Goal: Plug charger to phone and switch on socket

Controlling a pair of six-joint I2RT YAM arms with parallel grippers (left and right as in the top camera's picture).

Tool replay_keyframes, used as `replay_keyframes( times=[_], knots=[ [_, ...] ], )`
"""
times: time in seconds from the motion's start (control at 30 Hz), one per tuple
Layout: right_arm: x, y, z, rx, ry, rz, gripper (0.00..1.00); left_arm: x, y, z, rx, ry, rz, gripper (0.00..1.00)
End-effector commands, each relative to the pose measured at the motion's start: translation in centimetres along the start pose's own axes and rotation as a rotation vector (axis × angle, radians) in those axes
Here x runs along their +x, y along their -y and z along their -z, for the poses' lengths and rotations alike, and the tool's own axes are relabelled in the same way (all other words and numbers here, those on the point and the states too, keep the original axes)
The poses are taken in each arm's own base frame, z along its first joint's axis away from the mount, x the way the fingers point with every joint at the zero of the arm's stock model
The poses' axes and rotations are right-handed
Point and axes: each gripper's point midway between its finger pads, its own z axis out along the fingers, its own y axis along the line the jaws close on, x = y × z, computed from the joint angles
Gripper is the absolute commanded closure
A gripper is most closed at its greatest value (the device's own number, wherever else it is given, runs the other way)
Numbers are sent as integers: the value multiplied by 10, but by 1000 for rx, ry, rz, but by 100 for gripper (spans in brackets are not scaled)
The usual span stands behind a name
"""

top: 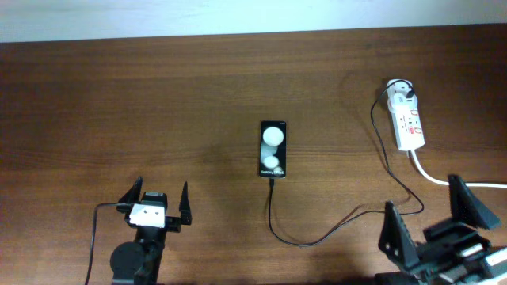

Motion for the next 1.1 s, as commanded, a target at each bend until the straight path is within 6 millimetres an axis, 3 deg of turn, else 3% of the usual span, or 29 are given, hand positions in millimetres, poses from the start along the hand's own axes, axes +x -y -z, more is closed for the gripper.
replay_keyframes(
  times=[0.0, 0.13, 0.33, 0.5, 0.67, 1.07],
  knots=[
    [40, 10, -4, 23, -25, 6, 1, 3, 0, 0, -1, -3, 10, 1],
    [125, 22, 0, 44, -127, -22, 1, 3, 0, 0, 0, -3, 10, 1],
    [193, 37, 15, 111, -237, -47, 1, 3, 0, 0, 0, -3, 10, 1],
    [209, 52, 22, 201, -304, -52, 1, 3, 0, 0, 0, -3, 10, 1],
    [275, 52, 55, 237, -595, -110, 1, 3, 0, 0, 0, -3, 10, 1],
    [275, 51, 55, 234, -597, -111, 1, 3, 0, 0, 0, -3, 10, 1]
  ],
)
